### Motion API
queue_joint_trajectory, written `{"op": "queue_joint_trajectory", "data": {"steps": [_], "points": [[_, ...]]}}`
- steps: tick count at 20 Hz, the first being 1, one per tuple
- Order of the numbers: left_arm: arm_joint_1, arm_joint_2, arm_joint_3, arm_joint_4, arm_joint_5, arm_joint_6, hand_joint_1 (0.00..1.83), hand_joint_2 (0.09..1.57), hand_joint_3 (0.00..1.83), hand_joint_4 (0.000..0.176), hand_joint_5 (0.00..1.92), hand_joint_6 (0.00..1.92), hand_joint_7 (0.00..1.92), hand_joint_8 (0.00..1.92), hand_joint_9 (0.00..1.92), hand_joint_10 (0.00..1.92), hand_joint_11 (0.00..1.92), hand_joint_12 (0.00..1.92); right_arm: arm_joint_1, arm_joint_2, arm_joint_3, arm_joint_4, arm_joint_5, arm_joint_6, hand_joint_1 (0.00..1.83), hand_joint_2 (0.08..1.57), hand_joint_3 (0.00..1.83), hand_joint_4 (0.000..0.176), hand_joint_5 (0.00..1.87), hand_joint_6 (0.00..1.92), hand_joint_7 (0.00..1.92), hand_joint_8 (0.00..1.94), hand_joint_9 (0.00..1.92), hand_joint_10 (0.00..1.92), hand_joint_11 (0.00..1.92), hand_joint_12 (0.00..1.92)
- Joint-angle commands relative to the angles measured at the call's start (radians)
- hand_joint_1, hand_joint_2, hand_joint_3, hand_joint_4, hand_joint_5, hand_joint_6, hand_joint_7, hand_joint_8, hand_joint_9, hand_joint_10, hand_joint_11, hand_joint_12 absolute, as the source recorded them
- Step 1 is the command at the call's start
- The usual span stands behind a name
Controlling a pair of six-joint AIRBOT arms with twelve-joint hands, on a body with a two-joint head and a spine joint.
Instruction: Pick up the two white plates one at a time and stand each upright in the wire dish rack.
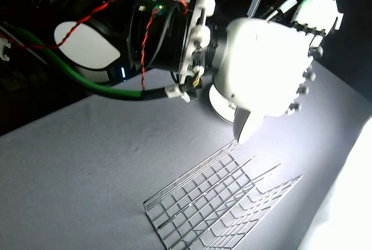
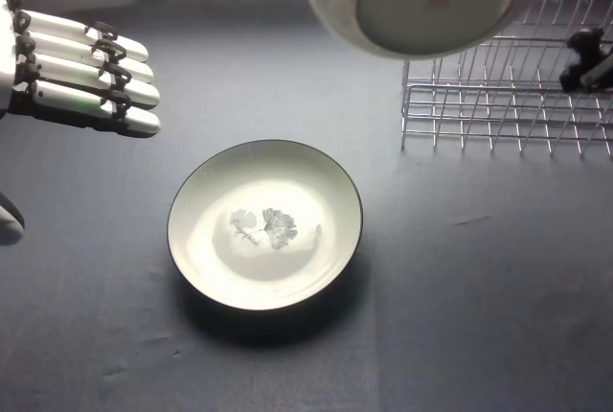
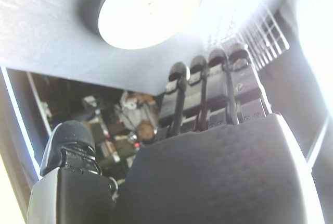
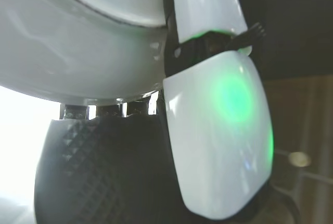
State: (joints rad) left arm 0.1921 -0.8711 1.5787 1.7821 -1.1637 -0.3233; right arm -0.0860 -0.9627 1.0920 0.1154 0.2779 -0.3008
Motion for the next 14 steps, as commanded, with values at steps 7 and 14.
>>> {"op": "queue_joint_trajectory", "data": {"steps": [7,14], "points": [[-0.004,-0.013,0.002,-0.093,0.003,0.010,0.00,1.08,0.00,0.000,0.10,0.01,0.05,0.01,0.01,0.00,0.00,0.00,0.031,0.030,0.073,0.054,0.131,0.015,1.50,1.05,0.00,0.000,1.06,0.73,1.11,0.66,1.17,0.74,0.82,1.47],[0.009,-0.047,0.014,-0.144,0.024,0.023,0.00,1.08,0.00,0.000,0.08,0.00,0.02,0.00,0.00,0.00,0.00,0.00,-0.017,0.081,0.076,0.054,0.128,0.015,1.40,1.02,0.00,0.000,1.11,0.68,1.18,0.59,1.16,0.85,0.97,1.00]]}}
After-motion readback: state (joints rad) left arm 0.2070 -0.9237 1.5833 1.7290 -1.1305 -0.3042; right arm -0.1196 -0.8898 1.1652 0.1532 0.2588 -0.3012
